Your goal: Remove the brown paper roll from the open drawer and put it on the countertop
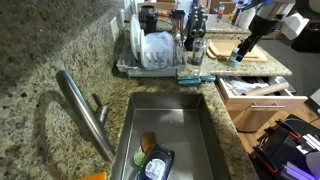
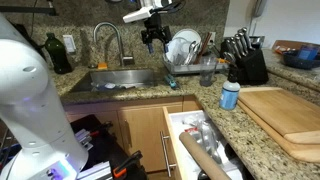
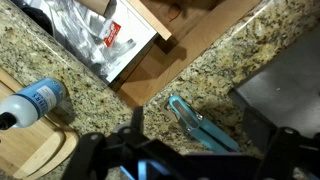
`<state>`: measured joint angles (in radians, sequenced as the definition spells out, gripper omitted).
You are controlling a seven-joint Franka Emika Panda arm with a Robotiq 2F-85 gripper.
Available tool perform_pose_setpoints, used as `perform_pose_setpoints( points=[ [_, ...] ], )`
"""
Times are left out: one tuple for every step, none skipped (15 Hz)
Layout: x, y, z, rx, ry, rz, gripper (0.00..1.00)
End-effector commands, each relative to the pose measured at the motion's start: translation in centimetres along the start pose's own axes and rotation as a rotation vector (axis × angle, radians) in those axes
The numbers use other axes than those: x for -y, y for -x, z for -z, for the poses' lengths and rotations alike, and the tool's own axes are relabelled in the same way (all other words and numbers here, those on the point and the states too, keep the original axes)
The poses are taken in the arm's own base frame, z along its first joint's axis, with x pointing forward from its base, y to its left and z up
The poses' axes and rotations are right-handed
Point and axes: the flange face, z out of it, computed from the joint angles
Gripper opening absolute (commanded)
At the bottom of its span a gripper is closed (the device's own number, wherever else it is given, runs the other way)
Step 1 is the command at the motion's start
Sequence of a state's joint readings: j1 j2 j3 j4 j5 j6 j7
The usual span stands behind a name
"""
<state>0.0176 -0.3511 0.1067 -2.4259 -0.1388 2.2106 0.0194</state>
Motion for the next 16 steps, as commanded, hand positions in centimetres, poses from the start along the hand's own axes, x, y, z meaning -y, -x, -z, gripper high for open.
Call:
perform_pose_setpoints(
  points=[
    [0.0, 0.0, 0.1, 0.001, 0.0, 0.0, 1.0],
    [-0.2, -0.3, -0.1, 0.016, -0.001, -0.01, 1.0],
    [-1.2, 0.1, -0.7, 0.032, -0.001, -0.082, 1.0],
    [-2.2, 1.2, -1.3, 0.047, -0.03, -0.166, 1.0],
    [-3.4, 2.9, -2.3, 0.056, -0.026, -0.222, 1.0],
    [-4.4, 4.9, -3.5, 0.068, -0.047, -0.275, 1.0],
    [-5.4, 6.9, -4.9, 0.094, -0.046, -0.331, 1.0],
    [-5.9, 8.7, -6.2, 0.13, -0.045, -0.383, 1.0],
    [-6.5, 10.6, -7.6, 0.164, -0.058, -0.438, 1.0],
    [-7.0, 12.6, -8.9, 0.186, -0.077, -0.493, 1.0],
    [-7.3, 13.6, -9.3, 0.201, -0.096, -0.55, 1.0],
    [-7.3, 10.4, -8.4, 0.21, -0.066, -0.462, 1.0],
    [-7.5, 11.7, -9.0, 0.225, -0.078, -0.497, 1.0],
    [-7.6, 12.3, -9.1, 0.229, -0.084, -0.514, 1.0],
    [-7.7, 11.7, -9.4, 0.283, -0.024, -0.573, 1.0],
    [-8.8, 12.1, -9.8, 0.305, -0.033, -0.657, 1.0]
  ],
)
